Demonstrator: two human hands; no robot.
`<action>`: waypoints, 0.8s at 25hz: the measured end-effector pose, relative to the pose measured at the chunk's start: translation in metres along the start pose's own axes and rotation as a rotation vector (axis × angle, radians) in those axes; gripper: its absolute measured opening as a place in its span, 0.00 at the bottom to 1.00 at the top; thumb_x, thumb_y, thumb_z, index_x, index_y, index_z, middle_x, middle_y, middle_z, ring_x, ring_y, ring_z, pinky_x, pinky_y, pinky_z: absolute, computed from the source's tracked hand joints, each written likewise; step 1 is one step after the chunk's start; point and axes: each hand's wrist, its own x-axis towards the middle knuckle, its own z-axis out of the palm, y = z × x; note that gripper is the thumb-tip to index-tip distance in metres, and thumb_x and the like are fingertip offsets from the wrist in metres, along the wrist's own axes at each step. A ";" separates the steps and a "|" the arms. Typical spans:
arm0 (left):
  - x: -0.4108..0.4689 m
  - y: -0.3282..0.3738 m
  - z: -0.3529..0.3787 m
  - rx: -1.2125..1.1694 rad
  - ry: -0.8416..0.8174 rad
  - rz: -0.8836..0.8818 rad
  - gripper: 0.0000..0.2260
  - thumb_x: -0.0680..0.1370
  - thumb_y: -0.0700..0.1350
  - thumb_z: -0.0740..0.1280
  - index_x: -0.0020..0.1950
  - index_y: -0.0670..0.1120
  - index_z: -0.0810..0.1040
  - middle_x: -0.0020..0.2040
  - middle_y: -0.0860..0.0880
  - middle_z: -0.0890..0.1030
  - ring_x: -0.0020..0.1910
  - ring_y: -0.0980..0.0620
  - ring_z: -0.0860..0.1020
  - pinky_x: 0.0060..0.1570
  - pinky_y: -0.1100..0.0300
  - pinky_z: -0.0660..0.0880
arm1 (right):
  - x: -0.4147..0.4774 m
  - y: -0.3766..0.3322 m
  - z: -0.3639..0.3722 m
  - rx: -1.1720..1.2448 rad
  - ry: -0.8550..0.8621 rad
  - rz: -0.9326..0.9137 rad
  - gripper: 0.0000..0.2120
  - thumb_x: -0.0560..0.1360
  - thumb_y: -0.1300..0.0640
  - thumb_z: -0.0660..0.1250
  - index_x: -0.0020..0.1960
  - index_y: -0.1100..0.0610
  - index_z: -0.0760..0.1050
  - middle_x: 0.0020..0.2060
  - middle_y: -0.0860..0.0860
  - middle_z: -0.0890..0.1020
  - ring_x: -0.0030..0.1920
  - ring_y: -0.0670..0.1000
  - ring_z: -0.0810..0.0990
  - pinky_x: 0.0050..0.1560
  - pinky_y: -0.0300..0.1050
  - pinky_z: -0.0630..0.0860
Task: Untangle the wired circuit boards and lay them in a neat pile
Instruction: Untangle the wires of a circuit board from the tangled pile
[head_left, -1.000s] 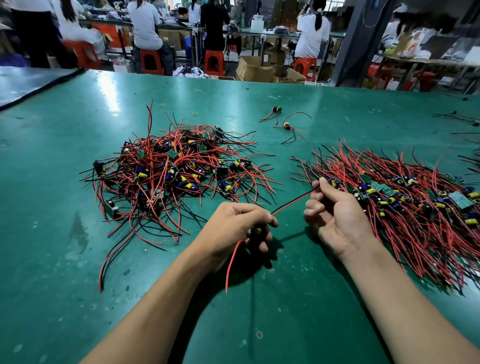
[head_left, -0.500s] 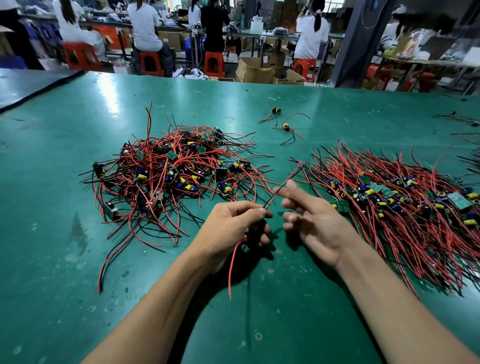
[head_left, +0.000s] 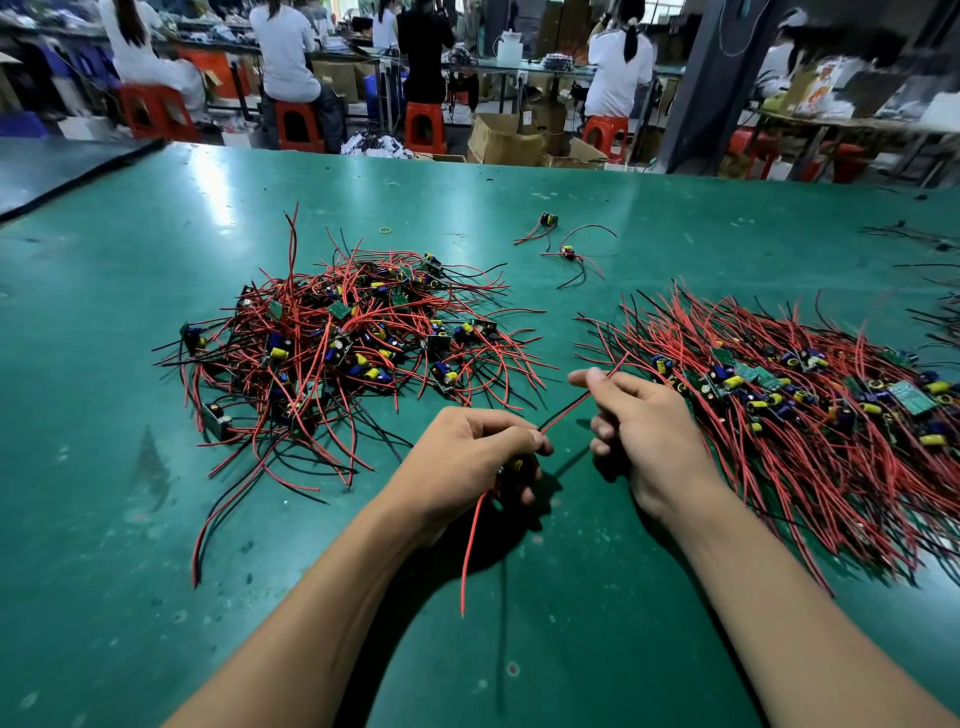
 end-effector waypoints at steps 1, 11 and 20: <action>0.000 0.000 0.000 0.014 -0.001 0.004 0.07 0.77 0.37 0.67 0.42 0.37 0.83 0.31 0.43 0.80 0.26 0.48 0.77 0.31 0.61 0.71 | 0.002 -0.001 -0.001 0.016 0.039 -0.019 0.12 0.81 0.55 0.66 0.42 0.55 0.84 0.25 0.45 0.66 0.24 0.44 0.64 0.24 0.38 0.62; -0.002 0.003 -0.001 0.006 -0.025 0.008 0.08 0.77 0.37 0.66 0.41 0.38 0.83 0.31 0.43 0.79 0.26 0.47 0.75 0.31 0.60 0.71 | 0.005 -0.010 -0.007 0.309 0.165 0.026 0.15 0.81 0.52 0.65 0.41 0.60 0.80 0.29 0.47 0.67 0.22 0.43 0.62 0.22 0.35 0.61; 0.003 0.008 -0.002 -0.353 0.157 0.014 0.05 0.79 0.40 0.66 0.47 0.40 0.79 0.40 0.41 0.85 0.33 0.49 0.82 0.35 0.60 0.79 | -0.010 0.002 0.008 -0.133 -0.094 -0.147 0.12 0.78 0.49 0.70 0.48 0.58 0.82 0.30 0.49 0.76 0.26 0.48 0.71 0.26 0.41 0.70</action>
